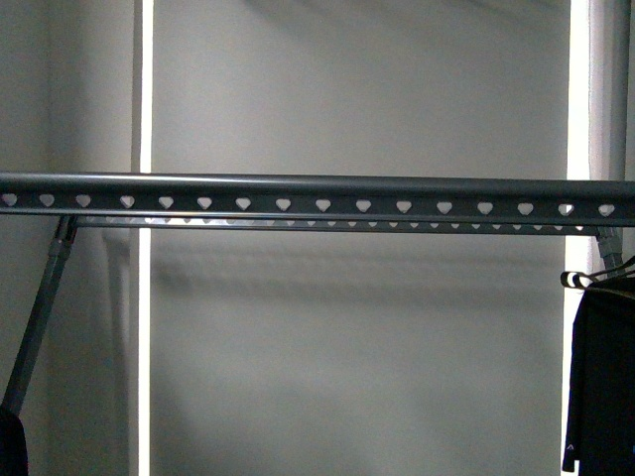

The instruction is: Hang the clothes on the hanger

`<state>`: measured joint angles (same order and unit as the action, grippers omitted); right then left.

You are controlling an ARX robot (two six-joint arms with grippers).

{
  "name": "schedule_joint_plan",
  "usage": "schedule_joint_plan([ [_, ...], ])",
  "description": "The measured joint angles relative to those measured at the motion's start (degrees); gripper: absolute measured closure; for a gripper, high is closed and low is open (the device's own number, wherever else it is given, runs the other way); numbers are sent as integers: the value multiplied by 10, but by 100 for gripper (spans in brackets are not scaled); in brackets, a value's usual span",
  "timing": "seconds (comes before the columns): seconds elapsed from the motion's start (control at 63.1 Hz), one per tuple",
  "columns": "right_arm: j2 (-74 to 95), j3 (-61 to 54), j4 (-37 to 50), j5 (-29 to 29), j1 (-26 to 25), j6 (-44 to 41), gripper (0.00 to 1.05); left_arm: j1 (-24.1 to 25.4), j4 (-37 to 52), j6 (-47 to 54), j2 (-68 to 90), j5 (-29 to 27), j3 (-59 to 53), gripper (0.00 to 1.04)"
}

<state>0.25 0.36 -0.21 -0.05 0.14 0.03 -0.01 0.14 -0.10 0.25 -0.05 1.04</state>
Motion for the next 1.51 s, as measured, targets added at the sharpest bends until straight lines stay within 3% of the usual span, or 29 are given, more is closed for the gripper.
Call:
schedule_joint_plan([
  [0.365, 0, 0, 0, 0, 0, 0, 7, 0, 0, 0, 0, 0, 0, 7],
  [0.428, 0, 0, 0, 0, 0, 0, 7, -1, -4, 9, 19, 25, 3, 7],
  [0.555, 0, 0, 0, 0, 0, 0, 7, -65, 66, -70, 206, -128, 90, 7],
  [0.713, 0, 0, 0, 0, 0, 0, 7, -74, 39, -236, 364, -221, 224, 7],
  [0.808, 0, 0, 0, 0, 0, 0, 7, -44, -41, -430, 496, -174, 330, 7],
  [0.84, 0, 0, 0, 0, 0, 0, 7, -38, -51, -452, 516, -165, 343, 7],
  [0.951, 0, 0, 0, 0, 0, 0, 7, -6, -31, -601, 623, -168, 397, 7],
  [1.03, 0, 0, 0, 0, 0, 0, 7, 11, -10, -645, 687, -174, 438, 7],
  [1.252, 0, 0, 0, 0, 0, 0, 7, 5, 41, -645, 773, -174, 512, 7],
  [1.506, 0, 0, 0, 0, 0, 0, 7, -15, 20, -621, 832, -204, 560, 7],
])
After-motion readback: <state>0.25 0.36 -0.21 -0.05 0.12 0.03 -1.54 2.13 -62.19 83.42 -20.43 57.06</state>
